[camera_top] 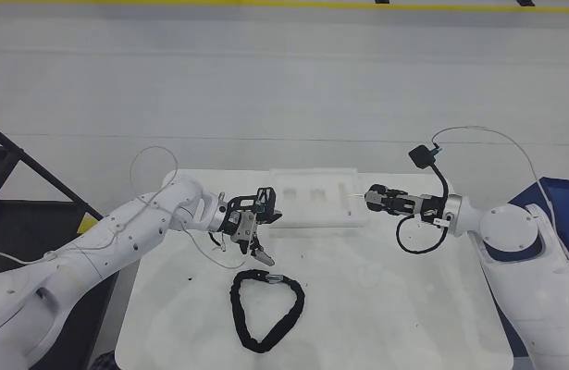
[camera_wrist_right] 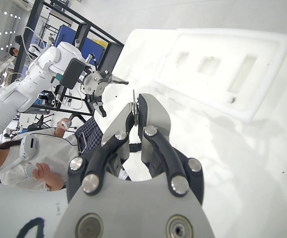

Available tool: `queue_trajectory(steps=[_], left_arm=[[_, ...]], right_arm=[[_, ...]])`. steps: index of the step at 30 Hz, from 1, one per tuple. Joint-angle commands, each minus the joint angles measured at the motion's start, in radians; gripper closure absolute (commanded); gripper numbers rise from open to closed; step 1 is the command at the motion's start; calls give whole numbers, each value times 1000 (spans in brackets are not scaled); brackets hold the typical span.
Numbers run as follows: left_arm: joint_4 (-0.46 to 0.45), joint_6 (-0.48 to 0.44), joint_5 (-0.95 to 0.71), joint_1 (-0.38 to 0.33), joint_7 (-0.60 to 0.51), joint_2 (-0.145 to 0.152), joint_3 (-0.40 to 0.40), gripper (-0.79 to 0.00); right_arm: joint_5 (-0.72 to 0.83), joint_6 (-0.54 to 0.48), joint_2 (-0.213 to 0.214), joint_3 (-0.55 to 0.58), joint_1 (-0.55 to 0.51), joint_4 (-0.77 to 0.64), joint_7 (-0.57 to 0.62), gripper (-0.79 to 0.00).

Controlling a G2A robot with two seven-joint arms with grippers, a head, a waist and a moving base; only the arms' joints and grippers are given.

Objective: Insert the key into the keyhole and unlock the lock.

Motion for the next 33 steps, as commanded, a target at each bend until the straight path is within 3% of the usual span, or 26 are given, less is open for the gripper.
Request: queue_trajectory(steps=[1,9,13,16,25,33], left_arm=[[0,0,0,0,0,0,0,-785],[0,0,0,0,0,0,0,-785],[7,4,4,40,51,-1,-23,-785],[9,69,96,78,143,3,-54,-785],[37,139,495,216,495,31,-83,-785],[67,157,668,263,595,9,-72,-785]], right_arm=[[0,0,0,0,0,0,0,0],[0,0,0,0,0,0,0,0],[0,0,0,0,0,0,0,0],[0,0,0,0,0,0,0,0],[0,0,0,0,0,0,0,0],[0,0,0,0,0,0,0,0]])
